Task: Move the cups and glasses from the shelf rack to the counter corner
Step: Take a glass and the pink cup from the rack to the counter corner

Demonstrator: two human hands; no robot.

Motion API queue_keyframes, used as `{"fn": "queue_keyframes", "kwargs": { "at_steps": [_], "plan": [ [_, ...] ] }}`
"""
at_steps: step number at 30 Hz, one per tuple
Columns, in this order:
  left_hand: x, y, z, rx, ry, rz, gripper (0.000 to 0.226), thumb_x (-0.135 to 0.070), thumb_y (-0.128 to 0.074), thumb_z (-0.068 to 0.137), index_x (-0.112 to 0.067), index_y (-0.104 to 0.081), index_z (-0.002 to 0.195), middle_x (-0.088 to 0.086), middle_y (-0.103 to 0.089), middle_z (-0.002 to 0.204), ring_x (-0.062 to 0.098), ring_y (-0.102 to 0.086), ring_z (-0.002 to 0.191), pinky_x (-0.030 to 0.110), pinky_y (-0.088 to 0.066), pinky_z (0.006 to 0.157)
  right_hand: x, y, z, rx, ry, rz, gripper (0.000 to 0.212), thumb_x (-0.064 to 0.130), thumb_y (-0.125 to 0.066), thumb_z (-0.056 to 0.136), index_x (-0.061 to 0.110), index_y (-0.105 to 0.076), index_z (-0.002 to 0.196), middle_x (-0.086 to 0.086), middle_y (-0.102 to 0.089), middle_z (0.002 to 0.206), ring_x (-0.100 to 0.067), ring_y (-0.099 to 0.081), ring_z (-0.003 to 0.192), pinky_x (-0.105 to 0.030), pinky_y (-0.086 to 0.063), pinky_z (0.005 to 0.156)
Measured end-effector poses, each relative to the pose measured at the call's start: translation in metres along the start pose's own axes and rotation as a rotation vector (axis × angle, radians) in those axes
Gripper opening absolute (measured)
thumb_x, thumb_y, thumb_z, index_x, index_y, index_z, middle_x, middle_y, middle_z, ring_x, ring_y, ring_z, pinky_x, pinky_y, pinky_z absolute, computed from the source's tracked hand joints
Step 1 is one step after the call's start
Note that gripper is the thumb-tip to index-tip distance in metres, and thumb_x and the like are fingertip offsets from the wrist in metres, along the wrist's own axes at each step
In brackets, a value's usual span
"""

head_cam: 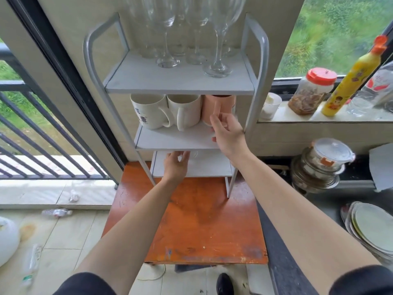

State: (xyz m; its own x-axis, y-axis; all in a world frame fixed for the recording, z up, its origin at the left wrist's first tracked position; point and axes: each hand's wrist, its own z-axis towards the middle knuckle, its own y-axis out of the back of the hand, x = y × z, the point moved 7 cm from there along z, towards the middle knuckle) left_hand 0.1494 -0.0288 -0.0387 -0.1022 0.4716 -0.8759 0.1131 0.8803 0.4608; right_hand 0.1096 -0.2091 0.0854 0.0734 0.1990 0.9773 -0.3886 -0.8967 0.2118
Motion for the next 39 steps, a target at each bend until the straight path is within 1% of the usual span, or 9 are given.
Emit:
{"fn": "queue_keyframes", "kwargs": {
  "at_steps": [9, 16, 18, 19, 21, 26, 28, 32, 39],
  "plan": [
    [0.014, 0.012, -0.041, -0.025, 0.093, -0.225, 0.025, -0.033, -0.047, 0.1, -0.014, -0.054, 0.087, -0.003, -0.06, 0.086, 0.015, -0.052, 0.075, 0.029, -0.038, 0.063, 0.004, 0.005, -0.021, -0.13, -0.01, 0.021, 0.031, 0.053, -0.049, 0.1, 0.022, -0.057, 0.096, -0.006, -0.07, 0.096, -0.023, -0.069, 0.091, -0.053, -0.057, 0.085],
    [0.019, 0.027, -0.08, -0.031, 0.207, -0.559, 0.027, -0.038, -0.056, 0.092, -0.013, -0.057, 0.086, 0.009, -0.051, 0.087, 0.022, -0.036, 0.084, 0.036, -0.04, 0.073, 0.012, 0.001, -0.049, -0.163, 0.034, -0.068, 0.05, 0.051, -0.04, 0.104, 0.01, -0.066, 0.092, -0.01, -0.069, 0.095, -0.025, -0.064, 0.093, -0.047, -0.053, 0.087],
    [0.024, 0.03, -0.093, -0.06, 0.247, -0.623, 0.047, -0.05, -0.058, 0.091, -0.006, -0.064, 0.107, 0.021, -0.062, 0.113, 0.023, -0.021, 0.125, 0.048, -0.046, 0.097, 0.012, 0.0, -0.058, -0.164, 0.019, -0.066, 0.056, 0.051, -0.038, 0.104, 0.007, -0.066, 0.087, -0.013, -0.068, 0.096, -0.029, -0.063, 0.094, -0.045, -0.05, 0.084],
    [0.027, 0.033, -0.1, -0.083, 0.255, -0.637, 0.055, -0.054, -0.057, 0.091, -0.007, -0.064, 0.117, 0.02, -0.059, 0.129, 0.045, -0.049, 0.125, 0.054, -0.04, 0.106, 0.012, -0.001, -0.064, -0.166, 0.008, -0.056, 0.055, 0.052, -0.037, 0.103, 0.009, -0.066, 0.084, -0.013, -0.066, 0.099, -0.03, -0.062, 0.095, -0.044, -0.049, 0.084],
    [0.031, 0.038, -0.11, -0.116, 0.249, -0.651, 0.06, -0.06, -0.057, 0.089, -0.013, -0.065, 0.126, 0.015, -0.059, 0.136, 0.038, -0.044, 0.133, 0.056, -0.034, 0.111, 0.008, -0.003, -0.076, -0.18, -0.021, -0.009, 0.044, 0.052, -0.038, 0.102, 0.021, -0.062, 0.082, -0.009, -0.059, 0.109, -0.029, -0.058, 0.103, -0.044, -0.047, 0.091],
    [0.043, 0.053, -0.142, -0.158, 0.245, -0.681, 0.064, -0.072, -0.062, 0.079, -0.014, -0.073, 0.099, 0.003, -0.073, 0.105, 0.023, -0.063, 0.103, 0.05, -0.042, 0.104, 0.004, -0.003, -0.117, -0.217, 0.009, 0.057, 0.044, 0.053, -0.041, 0.099, 0.019, -0.069, 0.093, 0.0, -0.057, 0.103, -0.022, -0.061, 0.102, -0.041, -0.046, 0.095],
    [0.045, 0.057, -0.155, -0.181, 0.25, -0.667, 0.07, -0.08, -0.066, 0.069, -0.011, -0.052, 0.07, 0.0, -0.051, 0.061, 0.018, -0.044, 0.068, 0.038, -0.043, 0.079, -0.003, 0.002, -0.144, -0.262, 0.057, 0.037, 0.048, 0.052, -0.041, 0.099, 0.017, -0.066, 0.077, 0.006, -0.057, 0.095, -0.016, -0.062, 0.092, -0.035, -0.045, 0.085],
    [0.049, 0.047, -0.175, -0.179, 0.242, -0.621, 0.065, -0.076, -0.072, 0.065, -0.025, -0.036, 0.046, -0.013, -0.028, 0.048, 0.015, -0.028, 0.062, 0.032, -0.028, 0.063, -0.031, 0.015, -0.2, -0.341, 0.099, 0.036, 0.05, 0.051, -0.04, 0.099, 0.018, -0.063, 0.069, 0.009, -0.056, 0.09, -0.013, -0.06, 0.084, -0.021, -0.043, 0.077],
    [0.047, -0.02, -0.218, -0.023, 0.354, -0.557, 0.048, -0.07, -0.051, 0.086, -0.024, -0.062, 0.082, -0.007, -0.064, 0.082, 0.019, -0.06, 0.089, 0.046, -0.044, 0.1, -0.086, 0.09, -0.265, -0.476, 0.012, -0.004, 0.045, 0.042, -0.04, 0.105, 0.011, -0.062, 0.082, 0.005, -0.053, 0.097, -0.014, -0.06, 0.087, -0.014, -0.046, 0.074]
  ]
}}
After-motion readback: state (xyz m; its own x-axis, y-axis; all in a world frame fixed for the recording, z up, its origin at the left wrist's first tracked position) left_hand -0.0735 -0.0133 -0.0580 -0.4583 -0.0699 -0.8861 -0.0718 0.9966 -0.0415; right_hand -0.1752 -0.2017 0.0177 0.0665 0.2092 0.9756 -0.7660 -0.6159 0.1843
